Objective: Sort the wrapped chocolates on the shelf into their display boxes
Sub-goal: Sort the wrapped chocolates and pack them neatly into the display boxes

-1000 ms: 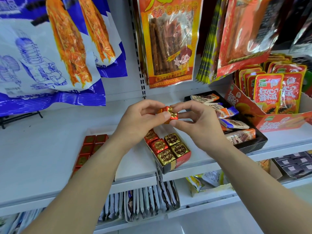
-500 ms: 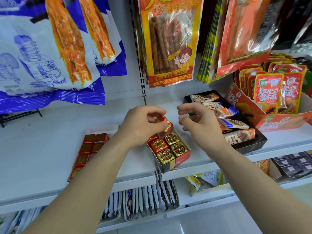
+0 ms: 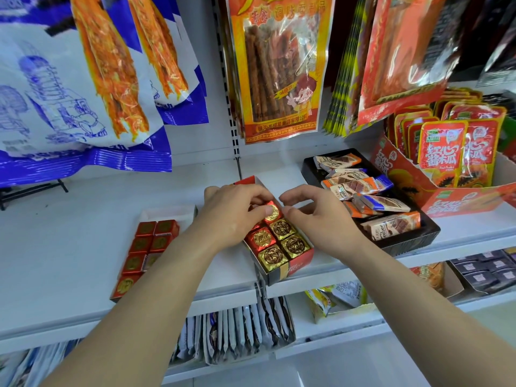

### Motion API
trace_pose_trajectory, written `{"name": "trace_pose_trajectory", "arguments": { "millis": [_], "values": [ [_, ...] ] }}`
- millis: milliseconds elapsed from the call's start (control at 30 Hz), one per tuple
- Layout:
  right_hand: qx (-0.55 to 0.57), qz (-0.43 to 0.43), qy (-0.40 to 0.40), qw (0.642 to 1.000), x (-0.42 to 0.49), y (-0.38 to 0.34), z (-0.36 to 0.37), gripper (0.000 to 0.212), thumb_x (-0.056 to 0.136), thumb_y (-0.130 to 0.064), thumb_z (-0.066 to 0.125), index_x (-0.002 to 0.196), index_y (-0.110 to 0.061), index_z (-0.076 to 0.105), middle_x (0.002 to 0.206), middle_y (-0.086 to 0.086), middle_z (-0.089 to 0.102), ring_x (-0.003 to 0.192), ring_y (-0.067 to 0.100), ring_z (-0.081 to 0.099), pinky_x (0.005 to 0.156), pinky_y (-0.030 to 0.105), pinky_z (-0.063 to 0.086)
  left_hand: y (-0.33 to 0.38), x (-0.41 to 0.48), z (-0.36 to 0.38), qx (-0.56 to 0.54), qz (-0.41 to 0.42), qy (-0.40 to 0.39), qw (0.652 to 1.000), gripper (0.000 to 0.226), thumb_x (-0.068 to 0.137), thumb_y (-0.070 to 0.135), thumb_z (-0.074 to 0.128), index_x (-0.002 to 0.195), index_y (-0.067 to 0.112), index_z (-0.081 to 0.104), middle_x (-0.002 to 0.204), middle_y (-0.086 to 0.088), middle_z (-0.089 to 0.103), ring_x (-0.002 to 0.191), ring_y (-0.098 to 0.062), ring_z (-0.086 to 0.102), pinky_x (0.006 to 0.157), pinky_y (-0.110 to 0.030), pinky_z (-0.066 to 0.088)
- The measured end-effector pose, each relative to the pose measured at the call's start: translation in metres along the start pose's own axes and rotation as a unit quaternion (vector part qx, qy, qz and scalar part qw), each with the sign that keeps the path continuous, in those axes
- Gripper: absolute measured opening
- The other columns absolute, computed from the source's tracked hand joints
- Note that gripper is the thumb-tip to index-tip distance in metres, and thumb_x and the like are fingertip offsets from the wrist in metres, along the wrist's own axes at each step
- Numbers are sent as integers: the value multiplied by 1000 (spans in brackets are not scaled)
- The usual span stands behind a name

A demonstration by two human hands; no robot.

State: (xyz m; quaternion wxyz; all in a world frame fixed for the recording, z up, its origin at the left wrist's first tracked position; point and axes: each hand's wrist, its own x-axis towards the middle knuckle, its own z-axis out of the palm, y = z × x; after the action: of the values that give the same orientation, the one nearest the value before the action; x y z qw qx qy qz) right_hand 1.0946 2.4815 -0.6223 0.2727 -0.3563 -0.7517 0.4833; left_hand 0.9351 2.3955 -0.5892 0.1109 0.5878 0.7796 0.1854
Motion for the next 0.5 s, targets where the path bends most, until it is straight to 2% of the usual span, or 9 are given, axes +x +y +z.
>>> {"name": "trace_pose_trajectory", "arguments": {
  "millis": [100, 233, 367, 500],
  "values": [
    [-39, -8, -3, 999, 0, 0, 0, 12, 94, -22, 63, 105, -22, 68, 93, -12, 69, 78, 6, 69, 65, 25, 54, 0, 0, 1, -1, 5, -25, 1000, 25, 99, 42, 50, 122, 37, 59, 118, 13, 69, 115, -11, 57, 105, -40, 32],
    [-50, -3, -2, 999, 0, 0, 0, 12, 95, -25, 61, 105, -25, 67, 90, -10, 69, 76, 3, 67, 62, 20, 51, 1, 1, 3, -36, 23, -38, 998, 25, 99, 35, 53, 123, 32, 59, 117, 12, 70, 109, -7, 61, 93, -37, 49],
    [-67, -2, -9, 998, -2, -2, 1, 12, 95, -26, 61, 106, -26, 67, 90, -12, 68, 77, 3, 66, 63, 22, 50, -9, 0, -1, -122, 31, -28, 992, 26, 95, 22, 61, 120, 29, 62, 115, 14, 68, 105, -2, 62, 94, -34, 52],
    [-85, -42, -13, 995, -4, -8, 1, 16, 97, -27, 58, 110, -32, 65, 103, -16, 62, 86, 2, 63, 69, 17, 48, -16, -2, -8, -107, 24, 6, 994, 25, 101, 17, 50, 115, 33, 64, 121, 13, 62, 112, -7, 56, 93, -32, 51]
  ]
}}
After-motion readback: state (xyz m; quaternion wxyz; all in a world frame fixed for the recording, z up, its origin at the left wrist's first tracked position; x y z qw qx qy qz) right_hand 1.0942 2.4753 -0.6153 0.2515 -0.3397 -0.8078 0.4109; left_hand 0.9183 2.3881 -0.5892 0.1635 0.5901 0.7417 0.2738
